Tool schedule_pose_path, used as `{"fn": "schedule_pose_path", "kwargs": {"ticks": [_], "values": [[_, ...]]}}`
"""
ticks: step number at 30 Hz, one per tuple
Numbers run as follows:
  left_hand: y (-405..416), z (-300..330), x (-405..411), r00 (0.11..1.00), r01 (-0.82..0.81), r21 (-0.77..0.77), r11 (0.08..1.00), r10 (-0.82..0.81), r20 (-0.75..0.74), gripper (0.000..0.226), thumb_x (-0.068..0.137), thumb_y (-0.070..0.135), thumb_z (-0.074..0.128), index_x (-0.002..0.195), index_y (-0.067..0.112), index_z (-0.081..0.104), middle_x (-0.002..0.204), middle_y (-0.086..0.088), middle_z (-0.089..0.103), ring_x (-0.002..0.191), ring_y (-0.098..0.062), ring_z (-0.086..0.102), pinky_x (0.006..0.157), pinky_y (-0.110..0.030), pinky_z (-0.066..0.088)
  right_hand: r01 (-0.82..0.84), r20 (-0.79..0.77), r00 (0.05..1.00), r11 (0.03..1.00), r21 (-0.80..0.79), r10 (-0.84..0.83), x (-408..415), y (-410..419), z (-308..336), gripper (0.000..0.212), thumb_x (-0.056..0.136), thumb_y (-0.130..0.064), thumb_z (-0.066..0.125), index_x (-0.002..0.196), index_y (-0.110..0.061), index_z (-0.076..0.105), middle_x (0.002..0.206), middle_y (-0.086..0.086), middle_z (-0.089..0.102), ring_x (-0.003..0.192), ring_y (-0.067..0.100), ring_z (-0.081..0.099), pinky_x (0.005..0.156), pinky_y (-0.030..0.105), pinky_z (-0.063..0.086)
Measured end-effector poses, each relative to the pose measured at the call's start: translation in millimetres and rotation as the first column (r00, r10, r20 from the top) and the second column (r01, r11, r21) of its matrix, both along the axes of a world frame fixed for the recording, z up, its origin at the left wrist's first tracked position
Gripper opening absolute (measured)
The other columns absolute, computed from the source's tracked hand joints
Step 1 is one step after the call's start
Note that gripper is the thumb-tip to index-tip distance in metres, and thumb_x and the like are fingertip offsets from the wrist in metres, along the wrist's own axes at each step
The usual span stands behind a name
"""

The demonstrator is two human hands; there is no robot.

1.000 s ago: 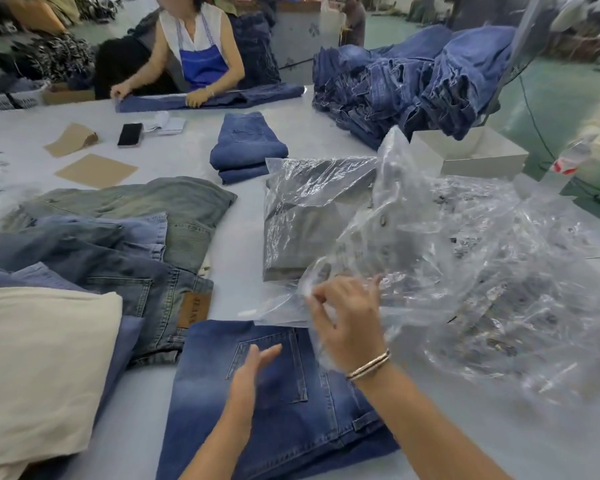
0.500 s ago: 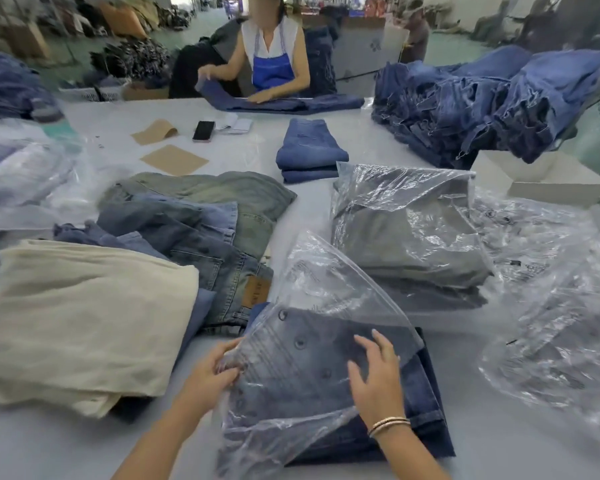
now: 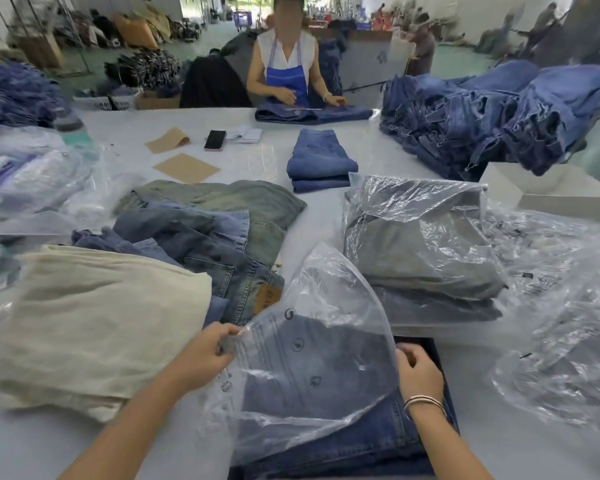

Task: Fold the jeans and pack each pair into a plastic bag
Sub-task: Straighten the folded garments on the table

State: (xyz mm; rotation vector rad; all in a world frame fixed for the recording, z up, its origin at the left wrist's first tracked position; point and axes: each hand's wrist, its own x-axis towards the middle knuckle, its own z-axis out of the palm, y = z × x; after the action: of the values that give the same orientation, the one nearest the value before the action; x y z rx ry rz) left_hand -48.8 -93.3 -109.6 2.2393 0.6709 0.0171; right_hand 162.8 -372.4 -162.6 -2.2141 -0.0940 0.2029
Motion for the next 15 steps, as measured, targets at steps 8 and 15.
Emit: {"fn": "schedule_pose_path", "kwargs": {"ticks": [8,15], "values": [[49.4,71.4,29.5,0.906,-0.414,0.769,0.488,0.304,0.294,0.074,0.062,0.005,0.076,0.131,0.021,0.054,0.136,-0.011,0.024,0.132,-0.031,0.022,0.11,-0.06,0.0,-0.029,-0.348,0.92,0.919,0.393,0.178,-32.8,16.8,1.2,0.018,0.094,-0.01,0.056,0.077,-0.006,0.062,0.053,0.005,0.057,0.04,0.011,0.047,0.038,0.02,0.037],[-76.4,18.7,38.6,0.974,-0.103,0.386,0.917,0.014,0.228,0.021,0.086,0.037,0.059,0.069,0.026,0.059,0.065,0.008,0.057,0.068,-0.017,0.056,0.064,-0.03,0.043,0.343,-0.704,0.665,0.734,0.586,0.25,-77.9,54.4,-12.8,0.015,0.093,-0.003,0.052,0.08,0.001,0.057,0.048,0.012,0.054,0.026,0.013,0.038,0.029,0.016,0.032]]}}
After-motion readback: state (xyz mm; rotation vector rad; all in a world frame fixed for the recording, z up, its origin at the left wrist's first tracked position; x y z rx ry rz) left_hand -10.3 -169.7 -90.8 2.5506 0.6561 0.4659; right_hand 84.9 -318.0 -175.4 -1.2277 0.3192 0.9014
